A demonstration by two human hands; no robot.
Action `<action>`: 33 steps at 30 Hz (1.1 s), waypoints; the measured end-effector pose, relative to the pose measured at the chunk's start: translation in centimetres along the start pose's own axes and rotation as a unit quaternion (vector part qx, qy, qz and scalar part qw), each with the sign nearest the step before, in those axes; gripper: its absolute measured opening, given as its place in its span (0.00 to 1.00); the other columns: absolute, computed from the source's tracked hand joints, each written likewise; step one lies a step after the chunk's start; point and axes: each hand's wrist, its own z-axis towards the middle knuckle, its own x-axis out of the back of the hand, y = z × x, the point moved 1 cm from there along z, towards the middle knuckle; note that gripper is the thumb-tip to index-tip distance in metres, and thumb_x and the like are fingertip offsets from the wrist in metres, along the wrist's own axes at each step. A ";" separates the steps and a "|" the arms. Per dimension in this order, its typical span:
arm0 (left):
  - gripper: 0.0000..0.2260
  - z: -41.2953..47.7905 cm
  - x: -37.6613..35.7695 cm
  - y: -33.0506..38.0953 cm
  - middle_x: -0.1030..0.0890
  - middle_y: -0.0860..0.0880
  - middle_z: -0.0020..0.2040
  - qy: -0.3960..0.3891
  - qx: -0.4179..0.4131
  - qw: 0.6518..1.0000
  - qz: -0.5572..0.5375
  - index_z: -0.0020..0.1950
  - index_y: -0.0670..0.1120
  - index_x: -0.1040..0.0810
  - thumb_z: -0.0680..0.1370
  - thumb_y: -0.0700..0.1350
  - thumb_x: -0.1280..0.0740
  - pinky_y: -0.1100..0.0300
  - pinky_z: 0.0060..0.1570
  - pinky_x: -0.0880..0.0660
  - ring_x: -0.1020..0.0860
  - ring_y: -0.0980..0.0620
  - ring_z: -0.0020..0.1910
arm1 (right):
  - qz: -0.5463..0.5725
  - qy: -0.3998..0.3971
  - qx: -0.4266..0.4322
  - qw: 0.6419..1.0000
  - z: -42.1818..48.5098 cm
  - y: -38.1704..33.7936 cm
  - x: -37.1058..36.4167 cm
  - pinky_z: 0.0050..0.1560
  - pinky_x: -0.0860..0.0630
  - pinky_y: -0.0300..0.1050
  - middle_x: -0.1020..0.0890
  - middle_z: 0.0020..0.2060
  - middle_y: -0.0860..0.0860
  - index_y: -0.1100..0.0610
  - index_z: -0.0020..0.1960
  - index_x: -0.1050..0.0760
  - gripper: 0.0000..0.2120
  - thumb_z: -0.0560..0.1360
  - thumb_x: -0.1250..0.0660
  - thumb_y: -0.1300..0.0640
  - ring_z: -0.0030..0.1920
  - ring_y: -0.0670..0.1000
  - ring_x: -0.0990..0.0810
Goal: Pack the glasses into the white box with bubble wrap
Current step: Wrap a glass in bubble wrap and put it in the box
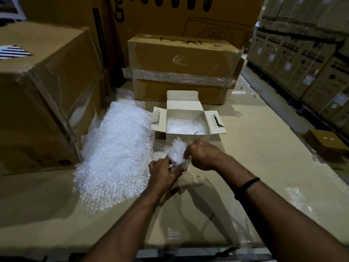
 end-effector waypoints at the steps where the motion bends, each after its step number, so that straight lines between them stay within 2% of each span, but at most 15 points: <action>1: 0.22 0.0 0.0 0.0 0.20 0.49 0.45 -0.002 -0.003 1.000 0.002 0.48 0.50 0.24 0.70 0.68 0.32 0.50 0.58 0.36 0.25 0.47 0.50 | 0.003 -0.033 -0.005 0.999 0.0 -0.1 0.4 0.58 0.26 0.47 0.20 0.61 0.52 0.53 0.64 0.22 0.23 0.73 0.41 0.67 0.63 0.54 0.25; 3: 0.27 0.0 0.0 0.0 0.19 0.49 0.46 -0.008 -0.007 1.000 0.011 0.50 0.50 0.23 0.68 0.72 0.37 0.52 0.58 0.37 0.24 0.47 0.51 | 0.017 -0.030 -0.019 0.999 -0.2 -0.1 0.9 0.59 0.26 0.46 0.20 0.63 0.52 0.52 0.65 0.23 0.24 0.72 0.41 0.68 0.64 0.54 0.25; 5: 0.28 0.0 0.1 0.2 0.19 0.50 0.46 -0.011 -0.011 1.000 0.009 0.52 0.50 0.23 0.68 0.72 0.38 0.53 0.57 0.38 0.25 0.48 0.51 | 0.040 0.075 -0.022 0.996 -0.6 0.1 1.1 0.57 0.25 0.48 0.20 0.62 0.49 0.50 0.64 0.23 0.26 0.70 0.39 0.66 0.61 0.53 0.24; 7: 0.27 0.0 0.2 0.3 0.20 0.53 0.46 0.000 -0.026 1.000 -0.002 0.54 0.52 0.23 0.68 0.72 0.38 0.55 0.55 0.39 0.24 0.50 0.51 | 0.036 0.148 0.022 0.988 -1.1 -0.2 0.7 0.54 0.28 0.51 0.22 0.64 0.45 0.46 0.64 0.24 0.27 0.67 0.40 0.61 0.59 0.52 0.26; 9: 0.29 -0.1 0.2 0.1 0.19 0.54 0.46 0.004 -0.042 0.999 -0.005 0.56 0.53 0.23 0.68 0.73 0.40 0.56 0.54 0.40 0.23 0.51 0.52 | -0.019 0.131 0.071 0.989 -1.3 -0.6 -0.2 0.52 0.31 0.51 0.23 0.64 0.43 0.44 0.63 0.23 0.28 0.66 0.46 0.55 0.56 0.51 0.27; 11: 0.29 0.1 0.0 -0.2 0.19 0.53 0.47 -0.005 -0.039 0.999 -0.001 0.57 0.53 0.23 0.68 0.73 0.40 0.55 0.55 0.40 0.23 0.51 0.53 | -0.042 0.097 0.061 0.993 -1.2 -0.4 -1.1 0.52 0.32 0.51 0.21 0.62 0.41 0.43 0.63 0.23 0.29 0.67 0.50 0.53 0.54 0.50 0.29; 15: 0.24 0.5 0.0 -0.3 0.19 0.50 0.52 -0.023 -0.012 0.999 0.022 0.59 0.50 0.24 0.71 0.64 0.30 0.55 0.57 0.40 0.25 0.49 0.56 | -0.054 0.060 -0.002 0.997 -0.6 0.4 -1.1 0.60 0.35 0.53 0.19 0.60 0.43 0.46 0.66 0.26 0.25 0.71 0.39 0.60 0.59 0.50 0.30; 19: 0.29 0.2 0.3 0.2 0.19 0.51 0.55 -0.030 -0.020 0.999 -0.003 0.67 0.54 0.27 0.69 0.66 0.33 0.54 0.59 0.40 0.26 0.51 0.56 | -0.077 -0.018 -0.014 0.997 -0.4 -0.7 -0.6 0.59 0.37 0.53 0.21 0.63 0.47 0.46 0.69 0.29 0.25 0.74 0.40 0.60 0.61 0.54 0.30; 21: 0.32 0.1 0.4 0.3 0.19 0.50 0.57 -0.033 -0.010 0.999 -0.020 0.69 0.54 0.28 0.68 0.65 0.35 0.54 0.62 0.41 0.27 0.51 0.58 | -0.105 -0.062 -0.018 0.992 0.2 -1.3 -0.2 0.61 0.36 0.54 0.22 0.63 0.49 0.46 0.70 0.31 0.23 0.77 0.41 0.58 0.64 0.55 0.32; 23: 0.32 0.2 0.4 0.3 0.18 0.50 0.57 -0.028 -0.014 0.999 -0.011 0.69 0.54 0.28 0.68 0.66 0.34 0.56 0.59 0.42 0.26 0.51 0.60 | -0.109 -0.091 -0.020 0.990 0.5 -1.5 0.2 0.64 0.35 0.55 0.23 0.65 0.51 0.46 0.71 0.32 0.23 0.77 0.42 0.58 0.67 0.55 0.32; 25: 0.31 0.5 0.3 -0.1 0.18 0.51 0.56 -0.031 -0.019 0.999 -0.004 0.69 0.55 0.29 0.70 0.65 0.32 0.55 0.58 0.42 0.25 0.51 0.60 | -0.054 -0.056 -0.027 0.997 0.2 -1.1 0.8 0.62 0.31 0.52 0.22 0.65 0.51 0.46 0.69 0.27 0.23 0.76 0.40 0.61 0.66 0.55 0.29; 27: 0.31 0.5 0.2 -0.3 0.18 0.52 0.55 -0.036 -0.032 0.999 -0.002 0.70 0.57 0.30 0.70 0.66 0.34 0.53 0.59 0.40 0.25 0.51 0.59 | -0.015 0.064 -0.009 0.998 0.0 -0.6 1.2 0.56 0.27 0.47 0.20 0.62 0.48 0.47 0.61 0.21 0.21 0.72 0.37 0.64 0.61 0.53 0.25; 28: 0.31 0.5 0.3 -0.2 0.18 0.52 0.55 -0.039 -0.037 0.999 -0.002 0.70 0.57 0.30 0.69 0.67 0.35 0.52 0.59 0.40 0.25 0.51 0.58 | -0.024 0.096 0.010 0.995 0.0 -0.5 1.1 0.53 0.26 0.48 0.20 0.61 0.46 0.47 0.58 0.19 0.21 0.71 0.37 0.64 0.58 0.52 0.24; 30: 0.34 0.4 0.3 -0.2 0.18 0.51 0.54 -0.036 -0.046 0.998 0.003 0.70 0.57 0.30 0.68 0.70 0.37 0.52 0.58 0.39 0.25 0.51 0.57 | -0.050 0.078 0.036 0.995 0.2 -0.7 0.6 0.50 0.28 0.48 0.20 0.61 0.44 0.47 0.58 0.19 0.19 0.72 0.36 0.63 0.55 0.50 0.27; 33: 0.38 0.4 0.1 -0.3 0.18 0.51 0.54 -0.022 -0.049 0.999 0.003 0.72 0.56 0.32 0.67 0.73 0.43 0.54 0.57 0.41 0.24 0.51 0.58 | -0.088 0.022 0.032 0.995 1.0 -1.4 -0.5 0.46 0.36 0.44 0.19 0.60 0.45 0.49 0.61 0.21 0.15 0.77 0.39 0.60 0.48 0.48 0.34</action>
